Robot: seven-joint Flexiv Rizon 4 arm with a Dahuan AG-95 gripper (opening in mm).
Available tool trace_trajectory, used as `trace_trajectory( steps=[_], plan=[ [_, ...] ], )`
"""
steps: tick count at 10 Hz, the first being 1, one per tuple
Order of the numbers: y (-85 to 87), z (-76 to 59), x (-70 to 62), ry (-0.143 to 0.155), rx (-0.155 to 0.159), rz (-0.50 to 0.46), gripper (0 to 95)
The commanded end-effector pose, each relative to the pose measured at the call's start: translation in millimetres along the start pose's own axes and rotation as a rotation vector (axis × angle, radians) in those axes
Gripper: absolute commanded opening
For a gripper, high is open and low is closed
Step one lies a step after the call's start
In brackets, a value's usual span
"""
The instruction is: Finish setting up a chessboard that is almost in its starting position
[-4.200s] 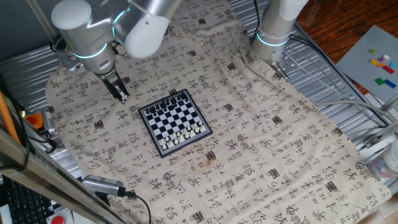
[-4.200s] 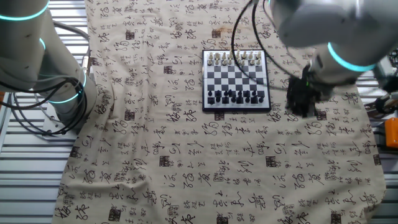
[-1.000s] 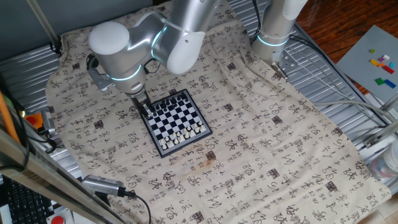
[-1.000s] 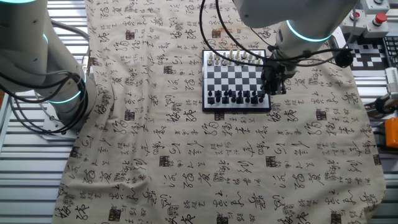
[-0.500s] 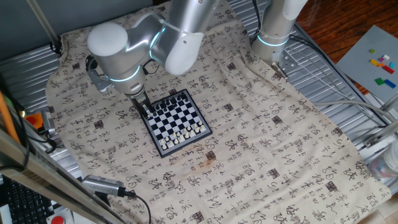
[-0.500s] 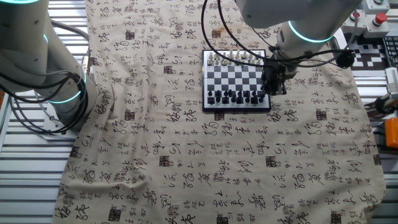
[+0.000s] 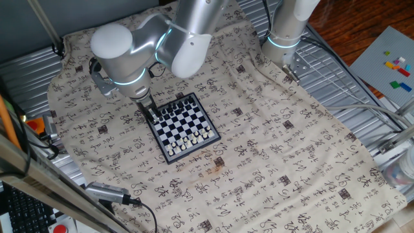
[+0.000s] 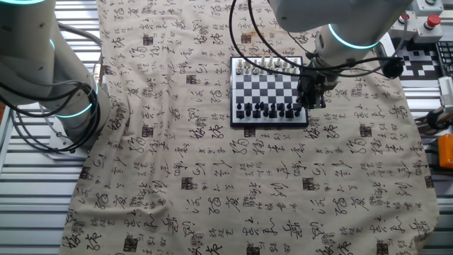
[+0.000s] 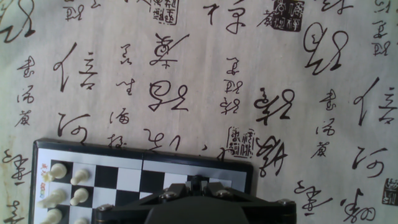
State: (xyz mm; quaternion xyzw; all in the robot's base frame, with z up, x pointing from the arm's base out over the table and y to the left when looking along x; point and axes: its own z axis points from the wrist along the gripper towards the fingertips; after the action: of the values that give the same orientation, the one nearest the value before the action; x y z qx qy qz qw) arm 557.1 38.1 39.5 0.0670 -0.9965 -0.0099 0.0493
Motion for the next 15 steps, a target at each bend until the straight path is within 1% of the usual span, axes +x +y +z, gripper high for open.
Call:
trace_trajectory(
  steps=[1, 8, 11, 15],
  plan=[
    [0.1, 0.1, -0.1, 0.002, -0.004, -0.002, 0.0],
    [0.2, 3.6, 2.8, 0.003, -0.010, -0.006, 0.0],
    [0.2, 3.9, 2.7, -0.010, -0.007, -0.004, 0.0],
    [0.8, 4.5, 2.7, -0.010, -0.008, -0.005, 0.0]
  ],
)
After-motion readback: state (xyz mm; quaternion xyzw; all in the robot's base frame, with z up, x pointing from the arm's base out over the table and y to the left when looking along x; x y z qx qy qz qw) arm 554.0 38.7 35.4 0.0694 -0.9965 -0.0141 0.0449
